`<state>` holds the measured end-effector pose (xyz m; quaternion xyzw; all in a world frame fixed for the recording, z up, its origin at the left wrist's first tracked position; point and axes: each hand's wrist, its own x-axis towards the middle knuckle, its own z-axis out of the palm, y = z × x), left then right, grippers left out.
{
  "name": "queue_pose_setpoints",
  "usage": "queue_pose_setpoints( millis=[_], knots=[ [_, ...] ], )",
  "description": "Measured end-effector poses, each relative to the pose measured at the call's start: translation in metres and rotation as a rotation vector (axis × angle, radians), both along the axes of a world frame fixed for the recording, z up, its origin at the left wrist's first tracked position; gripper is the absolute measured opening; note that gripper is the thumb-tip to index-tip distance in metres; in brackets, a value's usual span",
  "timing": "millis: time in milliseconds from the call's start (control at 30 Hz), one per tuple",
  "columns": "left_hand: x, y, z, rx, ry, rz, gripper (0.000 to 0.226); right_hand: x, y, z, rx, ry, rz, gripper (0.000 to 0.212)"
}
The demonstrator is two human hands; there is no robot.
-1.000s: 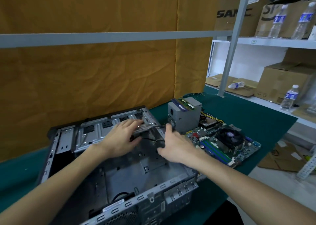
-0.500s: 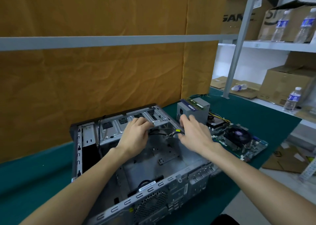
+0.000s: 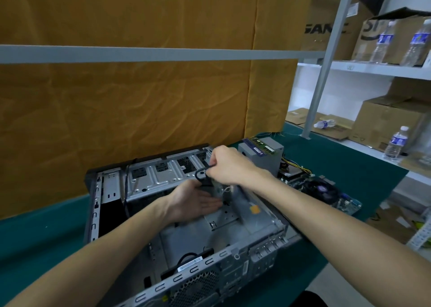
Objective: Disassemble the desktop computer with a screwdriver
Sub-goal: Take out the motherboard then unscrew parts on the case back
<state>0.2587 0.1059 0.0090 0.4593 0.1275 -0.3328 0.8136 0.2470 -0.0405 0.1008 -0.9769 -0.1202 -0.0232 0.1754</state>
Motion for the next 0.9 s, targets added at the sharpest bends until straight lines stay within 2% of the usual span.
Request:
queue_pose_setpoints(
  millis=[67,133,200,267,400,500,533,600,733,800,900],
  knots=[
    [-0.001,0.005,-0.001,-0.077,0.005,0.052,0.059,0.003,0.007,-0.005,0.078,0.072,-0.009,0.021],
    [-0.002,0.01,-0.002,-0.143,-0.003,0.117,0.054,-0.005,0.002,-0.021,0.103,0.11,-0.002,0.017],
    [-0.002,0.011,-0.003,-0.161,-0.022,0.143,0.052,-0.021,-0.011,-0.037,-0.037,0.042,0.038,0.034],
    [-0.002,0.005,-0.003,-0.117,-0.035,0.111,0.052,-0.035,-0.024,-0.047,-0.185,0.003,0.117,0.048],
    [0.004,-0.007,-0.002,0.054,-0.085,0.0,0.039,-0.037,-0.033,-0.037,-0.071,0.08,0.131,0.056],
    [0.014,-0.019,-0.008,0.235,-0.07,-0.033,0.035,-0.01,-0.04,-0.028,0.011,-0.173,-0.024,0.046],
    [0.017,-0.023,-0.012,0.276,-0.067,-0.029,0.032,0.001,-0.043,-0.028,0.045,-0.199,-0.071,0.041],
    [0.02,-0.031,-0.022,0.326,-0.077,-0.045,0.025,0.022,-0.045,-0.036,0.101,-0.106,-0.11,0.034],
    [0.028,-0.044,-0.038,0.308,-0.088,0.036,0.022,0.04,-0.047,-0.064,0.2,0.153,-0.136,0.035],
    [0.031,-0.05,-0.041,0.246,-0.079,0.066,0.021,0.04,-0.05,-0.073,0.258,0.156,-0.152,0.036],
    [0.031,-0.054,-0.046,0.222,-0.103,0.089,0.02,0.036,-0.052,-0.077,0.178,0.058,-0.136,0.032]
  ],
)
